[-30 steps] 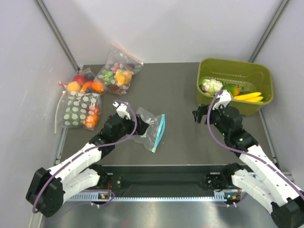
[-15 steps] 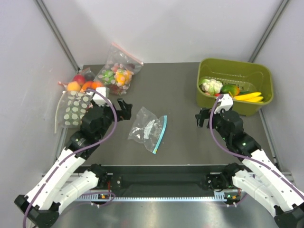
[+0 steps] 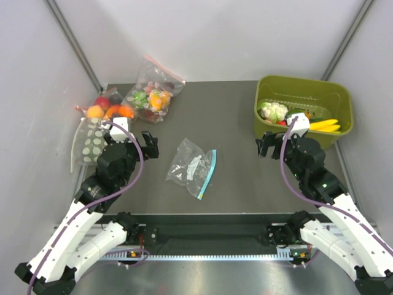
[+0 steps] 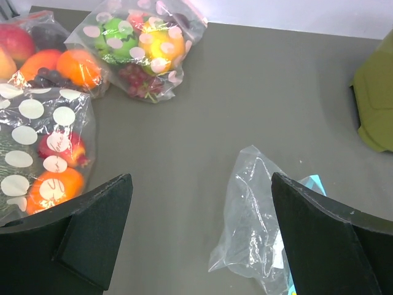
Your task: Open the zip-top bag and remove the fake food
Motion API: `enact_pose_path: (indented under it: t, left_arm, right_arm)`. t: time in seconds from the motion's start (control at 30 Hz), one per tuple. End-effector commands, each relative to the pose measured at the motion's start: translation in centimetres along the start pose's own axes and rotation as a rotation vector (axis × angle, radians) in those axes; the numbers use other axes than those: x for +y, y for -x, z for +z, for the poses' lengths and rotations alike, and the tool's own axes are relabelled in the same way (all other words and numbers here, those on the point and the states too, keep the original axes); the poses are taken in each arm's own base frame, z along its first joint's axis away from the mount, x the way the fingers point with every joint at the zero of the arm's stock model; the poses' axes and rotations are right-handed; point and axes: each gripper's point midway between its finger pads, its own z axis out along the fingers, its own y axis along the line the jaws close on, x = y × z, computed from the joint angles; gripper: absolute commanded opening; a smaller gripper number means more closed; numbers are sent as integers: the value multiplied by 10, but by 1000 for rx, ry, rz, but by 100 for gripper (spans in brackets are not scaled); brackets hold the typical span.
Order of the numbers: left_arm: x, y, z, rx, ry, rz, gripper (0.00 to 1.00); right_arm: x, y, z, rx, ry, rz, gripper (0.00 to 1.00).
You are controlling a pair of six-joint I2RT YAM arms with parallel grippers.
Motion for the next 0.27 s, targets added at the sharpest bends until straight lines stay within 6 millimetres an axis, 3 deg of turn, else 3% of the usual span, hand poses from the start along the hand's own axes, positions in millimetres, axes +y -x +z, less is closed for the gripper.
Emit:
enact_pose_path:
  t: [0.0,0.23]
  left_arm:
    - [3,18,-7,-39,8,2,99]
    - [2,14,-3,-13,13,18,99]
  right_arm:
    - [2,22,-8,-46,6,-10,100]
    - [3,27,-11,-53,13,-21,100]
